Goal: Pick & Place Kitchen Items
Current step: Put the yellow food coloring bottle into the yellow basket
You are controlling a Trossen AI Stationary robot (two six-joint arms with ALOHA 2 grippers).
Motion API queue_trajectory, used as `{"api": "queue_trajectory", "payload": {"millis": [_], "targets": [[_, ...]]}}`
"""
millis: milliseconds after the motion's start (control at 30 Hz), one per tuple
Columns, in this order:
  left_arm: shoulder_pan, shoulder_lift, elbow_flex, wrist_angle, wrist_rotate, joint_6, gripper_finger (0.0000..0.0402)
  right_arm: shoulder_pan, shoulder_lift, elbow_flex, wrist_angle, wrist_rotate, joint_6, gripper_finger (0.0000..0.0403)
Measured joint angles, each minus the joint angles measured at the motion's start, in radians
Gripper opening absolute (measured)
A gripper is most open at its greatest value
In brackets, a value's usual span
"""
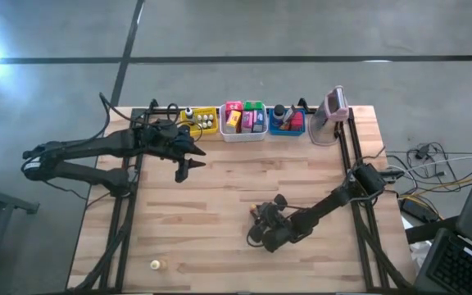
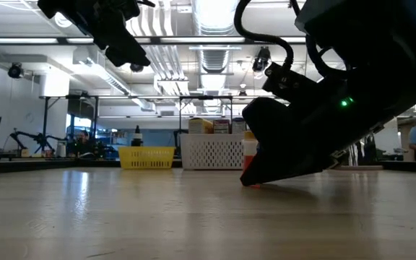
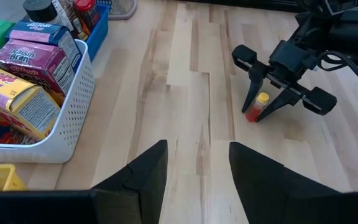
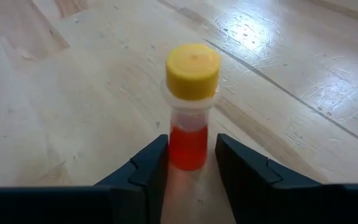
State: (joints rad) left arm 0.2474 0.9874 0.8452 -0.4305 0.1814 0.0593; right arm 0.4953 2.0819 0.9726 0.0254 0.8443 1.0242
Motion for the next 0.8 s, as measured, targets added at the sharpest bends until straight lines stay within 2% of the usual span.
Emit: {"api": "queue_trajectory", "payload": {"millis": [333, 467, 567, 633, 733, 800], "targets": [[0.0, 0.0, 0.0, -0.001, 0.0, -0.008, 0.0177, -0.001, 0.0, -0.001, 0.007, 0.001, -0.011, 0.0072], [0.0, 0.0, 0.0, -0.001, 0.0, -0.038, 0.0177, -0.003, -0.026, -0.002, 0.006, -0.024, -0.033, 0.0064], [0.0, 0.0, 0.0, -0.013, 0.008, -0.074, 0.0177, -0.02, -0.078, -0.004, -0.008, -0.132, -0.122, 0.0069], [0.0, 0.004, 0.0, -0.027, 0.015, -0.083, 0.0177, -0.04, -0.123, -0.006, -0.022, -0.245, -0.192, 0.0071], [0.0, 0.026, 0.0, -0.053, 0.074, -0.089, 0.0177, -0.079, -0.203, -0.006, -0.059, -0.411, -0.292, 0.0069], [-0.002, 0.048, 0.0, -0.065, 0.09, -0.089, 0.0177, -0.106, -0.259, -0.004, -0.094, -0.485, -0.348, 0.0066]]}}
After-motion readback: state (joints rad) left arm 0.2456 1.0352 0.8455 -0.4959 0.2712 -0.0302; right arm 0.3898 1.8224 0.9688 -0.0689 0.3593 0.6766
